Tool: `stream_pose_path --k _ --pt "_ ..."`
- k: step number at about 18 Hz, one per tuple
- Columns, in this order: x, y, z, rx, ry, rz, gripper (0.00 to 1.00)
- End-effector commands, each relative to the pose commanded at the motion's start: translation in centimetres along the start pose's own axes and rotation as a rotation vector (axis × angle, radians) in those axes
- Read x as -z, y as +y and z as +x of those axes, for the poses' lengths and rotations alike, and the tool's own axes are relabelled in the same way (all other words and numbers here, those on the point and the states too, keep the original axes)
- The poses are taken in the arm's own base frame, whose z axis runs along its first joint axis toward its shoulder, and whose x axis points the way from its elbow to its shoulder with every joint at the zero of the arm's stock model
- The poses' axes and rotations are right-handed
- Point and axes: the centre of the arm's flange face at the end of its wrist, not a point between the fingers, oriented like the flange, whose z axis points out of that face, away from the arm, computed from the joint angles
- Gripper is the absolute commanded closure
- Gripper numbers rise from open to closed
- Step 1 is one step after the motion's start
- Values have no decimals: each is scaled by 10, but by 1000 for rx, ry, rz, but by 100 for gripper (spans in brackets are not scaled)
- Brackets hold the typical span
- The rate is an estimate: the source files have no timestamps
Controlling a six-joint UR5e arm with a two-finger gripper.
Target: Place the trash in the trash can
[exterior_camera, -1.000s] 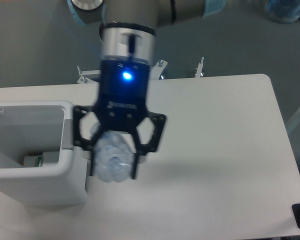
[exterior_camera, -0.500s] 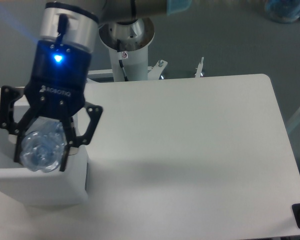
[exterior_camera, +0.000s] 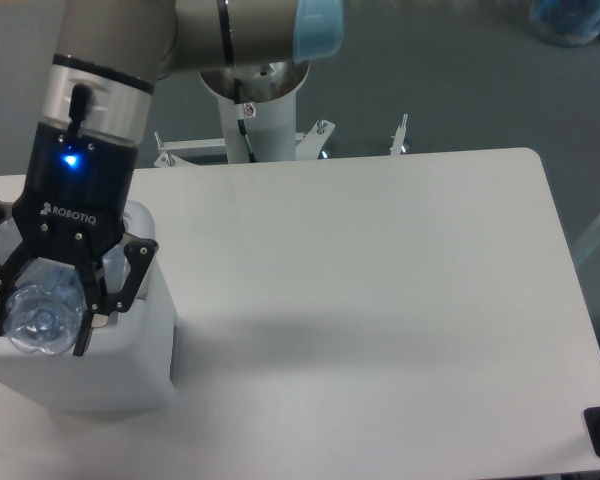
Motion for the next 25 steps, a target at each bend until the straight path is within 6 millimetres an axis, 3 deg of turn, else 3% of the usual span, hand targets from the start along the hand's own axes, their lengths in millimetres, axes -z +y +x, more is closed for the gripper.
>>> stream_pose_path --k 11,15,20,25 --pt "-36 18 4 -25 21 -53 33" --pt "-28 24 18 -30 33 -59 32" --pt "-21 50 21 -22 33 -96 32" --pt "-30 55 19 -26 36 -111 30"
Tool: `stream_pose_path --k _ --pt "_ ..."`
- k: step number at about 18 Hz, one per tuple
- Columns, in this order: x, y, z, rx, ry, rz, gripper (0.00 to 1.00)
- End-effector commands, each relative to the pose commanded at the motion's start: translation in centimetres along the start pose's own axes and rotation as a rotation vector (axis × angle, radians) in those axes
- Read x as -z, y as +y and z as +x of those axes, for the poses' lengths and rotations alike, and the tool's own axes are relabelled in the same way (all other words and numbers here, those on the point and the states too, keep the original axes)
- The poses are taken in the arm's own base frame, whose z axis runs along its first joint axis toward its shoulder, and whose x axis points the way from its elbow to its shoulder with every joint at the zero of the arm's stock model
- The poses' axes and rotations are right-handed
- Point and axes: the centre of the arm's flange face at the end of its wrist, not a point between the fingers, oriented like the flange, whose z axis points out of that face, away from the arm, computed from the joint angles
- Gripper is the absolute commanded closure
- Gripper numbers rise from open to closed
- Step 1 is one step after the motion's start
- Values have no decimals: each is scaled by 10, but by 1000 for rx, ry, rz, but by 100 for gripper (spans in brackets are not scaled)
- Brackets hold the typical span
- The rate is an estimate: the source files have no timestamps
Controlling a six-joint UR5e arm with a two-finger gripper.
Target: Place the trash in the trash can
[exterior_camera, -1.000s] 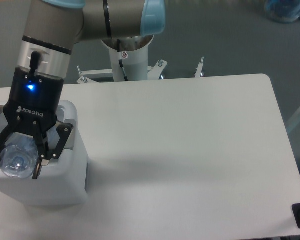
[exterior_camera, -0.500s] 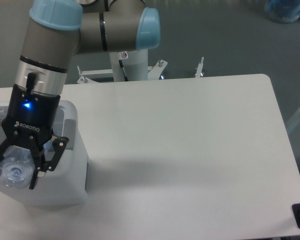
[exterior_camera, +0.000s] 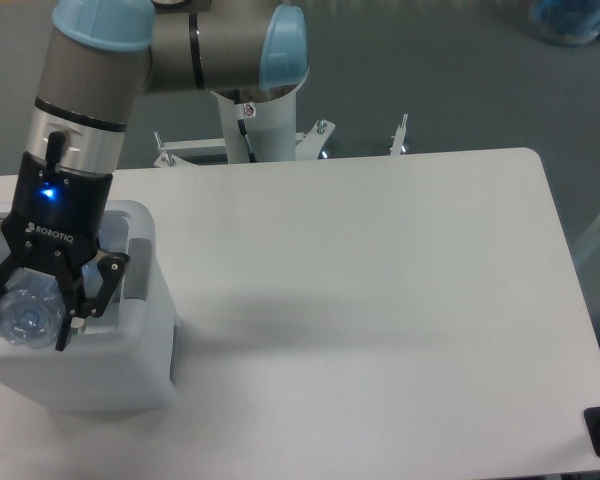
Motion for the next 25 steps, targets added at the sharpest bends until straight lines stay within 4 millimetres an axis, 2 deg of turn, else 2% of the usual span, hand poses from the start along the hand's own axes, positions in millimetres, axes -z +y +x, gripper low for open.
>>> stream_pose_path --k 3,7,8,9,12,13,14,18,21,25 --pt "-1 -2 -1 -8 0 1 24" --pt "-1 1 -1 -7 -1 -3 24" --pt "1 0 -1 -11 0 0 17" --pt "4 -2 0 -24 -1 6 2" --pt "19 -10 -3 -64 -18 29 0" --pt "29 -11 -12 -56 -59 35 0" --pt "49 -14 -43 -34 -182 45 0" --pt "65 -4 -109 -86 -464 -41 0" --pt "69 7 -136 -153 -539 -130 0" --pt "75 11 -149 -128 -549 -152 0"
